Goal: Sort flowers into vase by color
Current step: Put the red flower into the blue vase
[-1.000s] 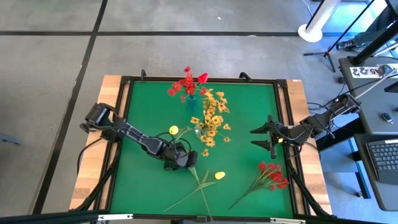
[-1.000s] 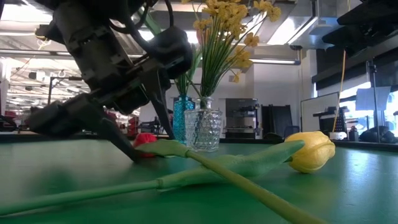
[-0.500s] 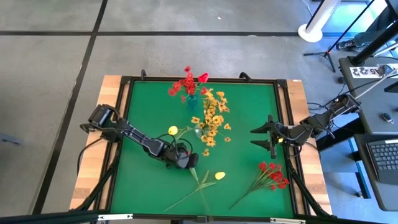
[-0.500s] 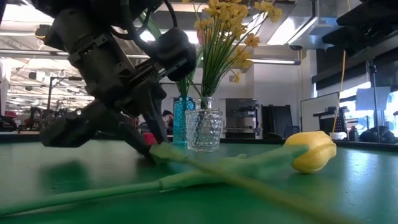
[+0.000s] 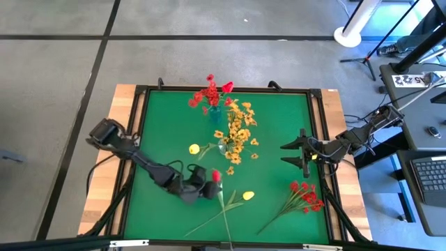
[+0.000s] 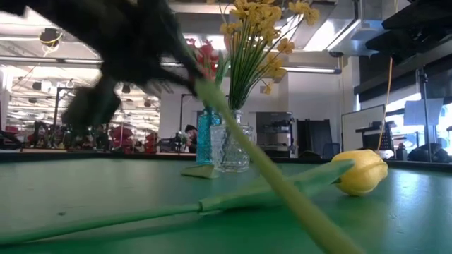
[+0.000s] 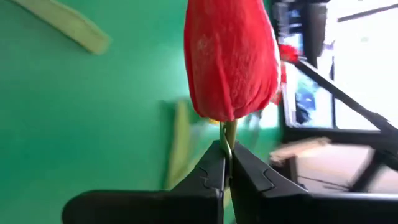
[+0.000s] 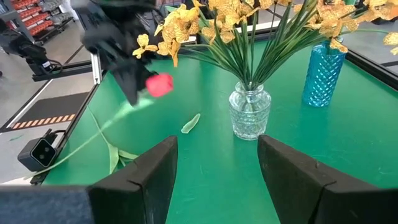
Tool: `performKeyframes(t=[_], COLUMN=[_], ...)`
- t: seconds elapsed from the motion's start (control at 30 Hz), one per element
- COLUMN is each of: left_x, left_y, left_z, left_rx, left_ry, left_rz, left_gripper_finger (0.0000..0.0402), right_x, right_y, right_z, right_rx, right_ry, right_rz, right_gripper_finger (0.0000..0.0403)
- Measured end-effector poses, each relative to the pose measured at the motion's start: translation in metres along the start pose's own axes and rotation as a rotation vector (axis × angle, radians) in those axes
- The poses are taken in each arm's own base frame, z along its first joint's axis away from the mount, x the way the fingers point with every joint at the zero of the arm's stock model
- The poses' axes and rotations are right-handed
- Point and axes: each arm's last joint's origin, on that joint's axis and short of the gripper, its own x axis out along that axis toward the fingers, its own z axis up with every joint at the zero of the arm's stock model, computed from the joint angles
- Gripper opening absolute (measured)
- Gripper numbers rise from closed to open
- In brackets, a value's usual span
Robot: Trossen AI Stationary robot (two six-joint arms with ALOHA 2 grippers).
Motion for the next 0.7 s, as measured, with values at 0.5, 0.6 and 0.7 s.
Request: performKeyframes(t=[0.5, 0.6, 0.7], left_x=[-0.138, -0.159, -0.177], left_y=[-0.080, -0.092, -0.102], left_z=[-0.007, -0.001, 0.011], left_rx=[0.525, 0.628, 0.698], left_ry=[-0.347, -0.422, -0.478], left_rz=[-0.382, -0.412, -0.446], left_gripper_finger=[0.0000, 0.0000, 0.0000], right_x=[0.000, 0.000, 0.000], right_y=[0.000, 0.000, 0.000], right_z=[0.000, 0.000, 0.000], right_rx=[0.001, 0.001, 0.001], right_ry=[-0.002, -0.005, -0.005], right_rz=[-0.001, -0.007, -0.008], right_gripper_finger=[0.0220, 0.0220, 0.0220])
